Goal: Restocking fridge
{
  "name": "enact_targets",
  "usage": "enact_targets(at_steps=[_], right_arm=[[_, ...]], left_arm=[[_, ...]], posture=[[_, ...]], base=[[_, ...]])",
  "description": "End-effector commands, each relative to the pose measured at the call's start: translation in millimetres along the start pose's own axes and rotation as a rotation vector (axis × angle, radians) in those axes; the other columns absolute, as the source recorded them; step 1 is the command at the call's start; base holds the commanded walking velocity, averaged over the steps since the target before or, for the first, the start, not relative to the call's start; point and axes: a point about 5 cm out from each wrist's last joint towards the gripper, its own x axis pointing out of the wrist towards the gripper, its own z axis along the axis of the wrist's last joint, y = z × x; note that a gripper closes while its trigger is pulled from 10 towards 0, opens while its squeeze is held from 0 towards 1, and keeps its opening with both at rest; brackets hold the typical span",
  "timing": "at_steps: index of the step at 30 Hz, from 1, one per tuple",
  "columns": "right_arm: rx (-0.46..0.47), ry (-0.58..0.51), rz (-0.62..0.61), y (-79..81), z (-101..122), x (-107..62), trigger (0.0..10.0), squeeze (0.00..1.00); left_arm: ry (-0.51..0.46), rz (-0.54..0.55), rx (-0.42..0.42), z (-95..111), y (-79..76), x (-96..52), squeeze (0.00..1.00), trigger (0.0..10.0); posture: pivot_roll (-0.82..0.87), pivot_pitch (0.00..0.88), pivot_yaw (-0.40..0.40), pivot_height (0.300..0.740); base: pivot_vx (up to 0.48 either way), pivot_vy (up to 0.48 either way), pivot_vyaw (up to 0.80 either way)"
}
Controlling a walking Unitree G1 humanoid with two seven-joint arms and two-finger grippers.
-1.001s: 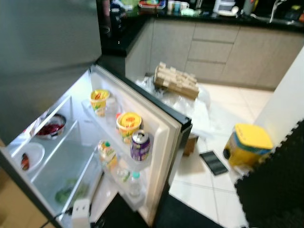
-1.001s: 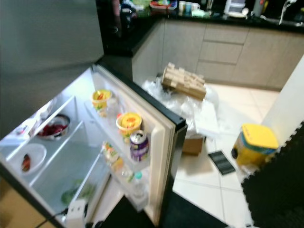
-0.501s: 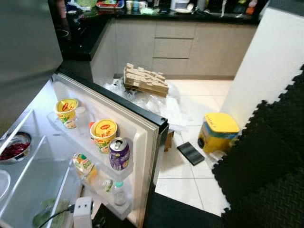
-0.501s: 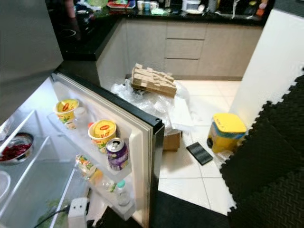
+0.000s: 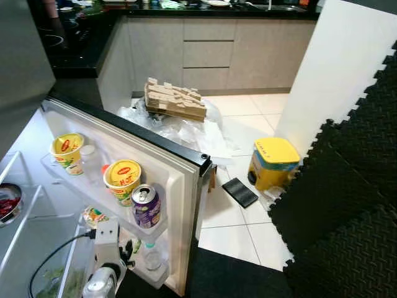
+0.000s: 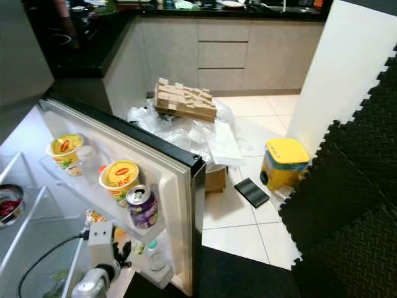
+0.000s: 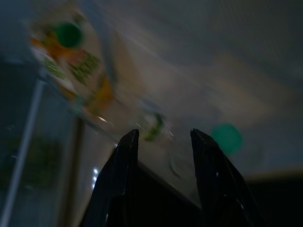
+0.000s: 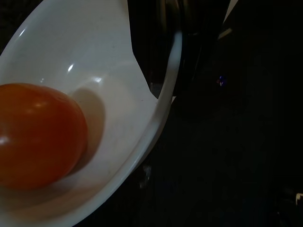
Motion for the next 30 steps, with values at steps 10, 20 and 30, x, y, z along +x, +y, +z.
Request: enact_targets(at_steps=[10,20,30], right_arm=[[-0.008,-0.006,-0.02,-3.6,-0.2,-0.2,10.0,0.0],[-0.01,-0.008,-0.021,-4.8,0.8,-0.1,10.0,0.0],[-0.01,-0.011,-0.019,-3.7,2.0,0.0,10.0,0.0]], left_arm=[[-0.022,-0.174,0.073,9.1,-16.1,4.9,0.0,10.0],[-0.024,-0.104,0.12,13.4,-3.4,5.9,0.0,10.0],[-0.132,-0.306,0.035,37.3,-41.3,16.3,0.0,10.0]], posture=[[-0.05,0.0,-0.016,0.74],[-0.05,0.0,-0.016,0.74],[-0.05,0.0,-0.017,0.74]], base=[[0.0,0.0,0.0],[0.0,0.0,0.0],[0.0,0.0,0.0]])
